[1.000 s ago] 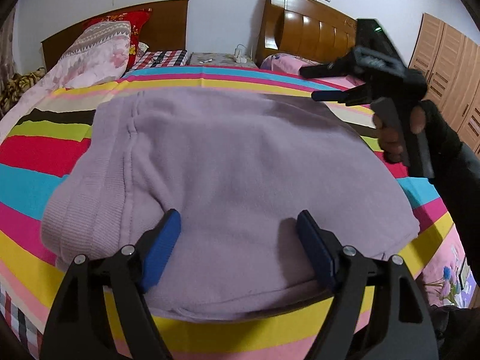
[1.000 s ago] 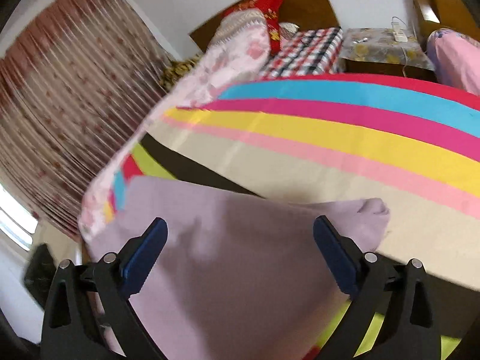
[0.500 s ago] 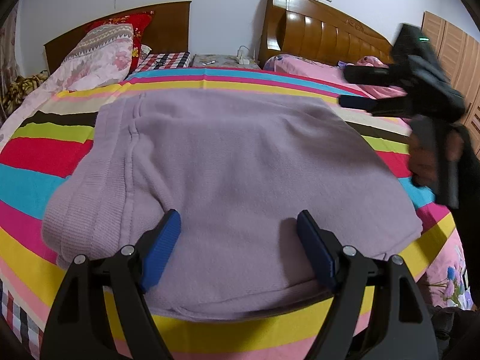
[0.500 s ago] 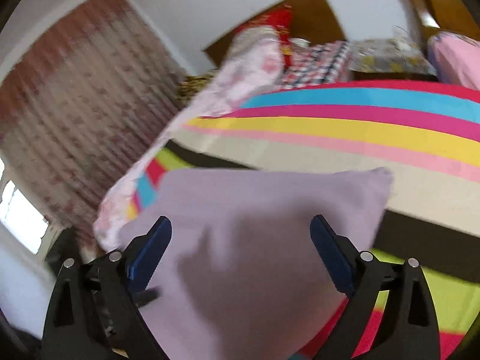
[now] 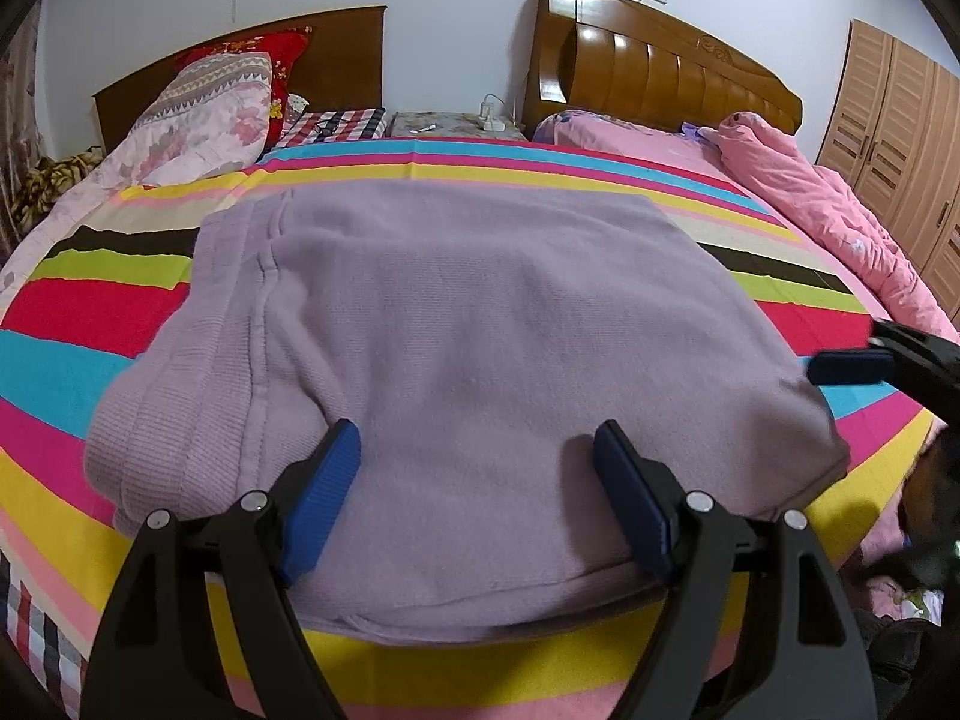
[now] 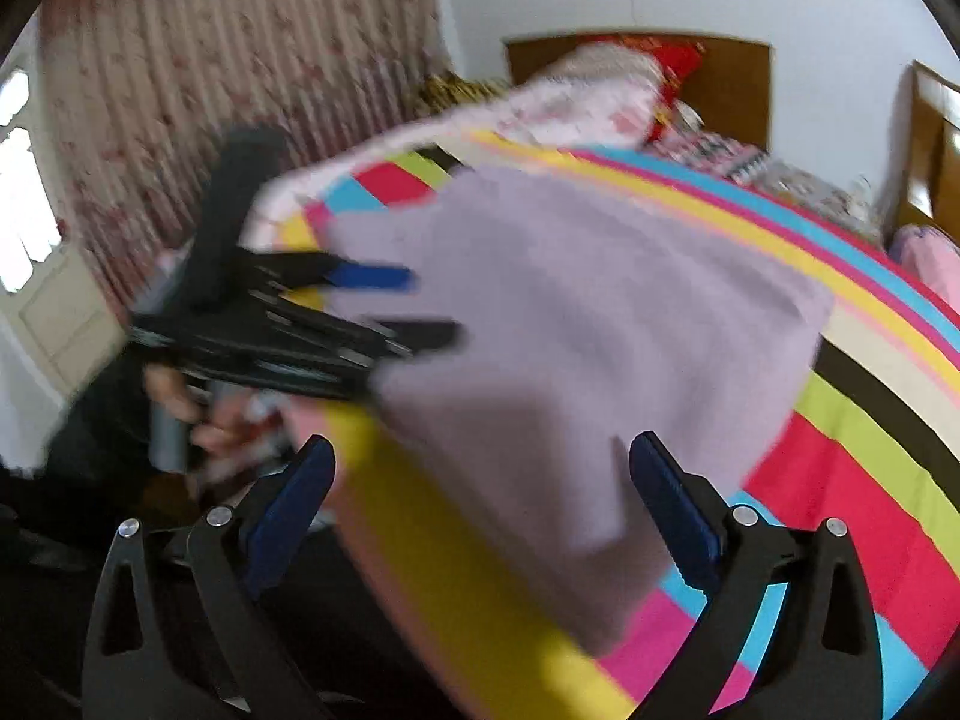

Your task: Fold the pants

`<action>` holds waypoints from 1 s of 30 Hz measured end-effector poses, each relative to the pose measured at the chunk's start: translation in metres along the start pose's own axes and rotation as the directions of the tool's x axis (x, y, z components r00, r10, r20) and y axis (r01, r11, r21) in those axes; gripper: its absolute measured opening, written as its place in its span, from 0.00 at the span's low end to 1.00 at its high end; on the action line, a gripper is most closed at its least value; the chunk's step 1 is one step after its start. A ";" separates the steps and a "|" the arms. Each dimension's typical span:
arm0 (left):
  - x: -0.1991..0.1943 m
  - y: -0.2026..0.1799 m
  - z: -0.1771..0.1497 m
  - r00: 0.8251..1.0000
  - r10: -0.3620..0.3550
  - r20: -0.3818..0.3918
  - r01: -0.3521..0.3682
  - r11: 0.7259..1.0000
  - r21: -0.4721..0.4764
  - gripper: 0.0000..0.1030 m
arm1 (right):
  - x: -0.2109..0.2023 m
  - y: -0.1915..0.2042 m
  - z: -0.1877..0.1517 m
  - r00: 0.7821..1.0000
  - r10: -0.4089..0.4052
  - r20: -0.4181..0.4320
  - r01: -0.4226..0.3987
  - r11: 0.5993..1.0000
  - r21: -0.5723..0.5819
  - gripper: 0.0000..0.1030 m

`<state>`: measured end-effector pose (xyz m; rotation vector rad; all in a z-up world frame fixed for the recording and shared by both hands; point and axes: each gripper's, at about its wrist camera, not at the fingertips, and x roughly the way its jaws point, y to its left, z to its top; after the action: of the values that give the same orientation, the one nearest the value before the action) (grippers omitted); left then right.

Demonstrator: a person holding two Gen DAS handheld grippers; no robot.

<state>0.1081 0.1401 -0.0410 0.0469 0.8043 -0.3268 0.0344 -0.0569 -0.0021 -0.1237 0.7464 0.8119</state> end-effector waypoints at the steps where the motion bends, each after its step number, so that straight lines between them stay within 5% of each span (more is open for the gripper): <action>1: 0.000 -0.001 0.000 1.000 0.003 0.002 -0.003 1.000 0.000 0.78 | 0.006 0.000 -0.003 1.000 -0.022 -0.021 0.022 1.000 -0.003 0.93; 13: 0.001 -0.003 -0.001 1.000 0.021 0.014 -0.021 1.000 0.000 0.80 | -0.001 -0.003 -0.036 0.998 -0.048 0.032 0.044 0.995 0.092 0.95; 22: -0.001 -0.016 -0.003 0.993 0.108 0.056 -0.110 0.994 0.025 0.87 | -0.018 0.011 -0.033 0.995 -0.094 -0.013 0.095 0.991 0.092 0.94; 27: -0.006 -0.013 -0.001 0.993 0.100 0.066 -0.099 0.995 -0.023 0.87 | -0.021 0.000 -0.026 0.990 -0.133 0.054 0.124 0.980 0.156 0.94; 30: -0.034 0.006 0.013 0.990 0.000 0.142 0.021 0.989 -0.147 0.89 | -0.020 0.001 -0.020 0.987 -0.144 0.070 0.132 0.979 0.153 0.94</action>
<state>0.0969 0.1532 -0.0078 -0.1190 0.6859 -0.2757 0.0136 -0.0762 -0.0043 -0.0093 0.7106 0.6240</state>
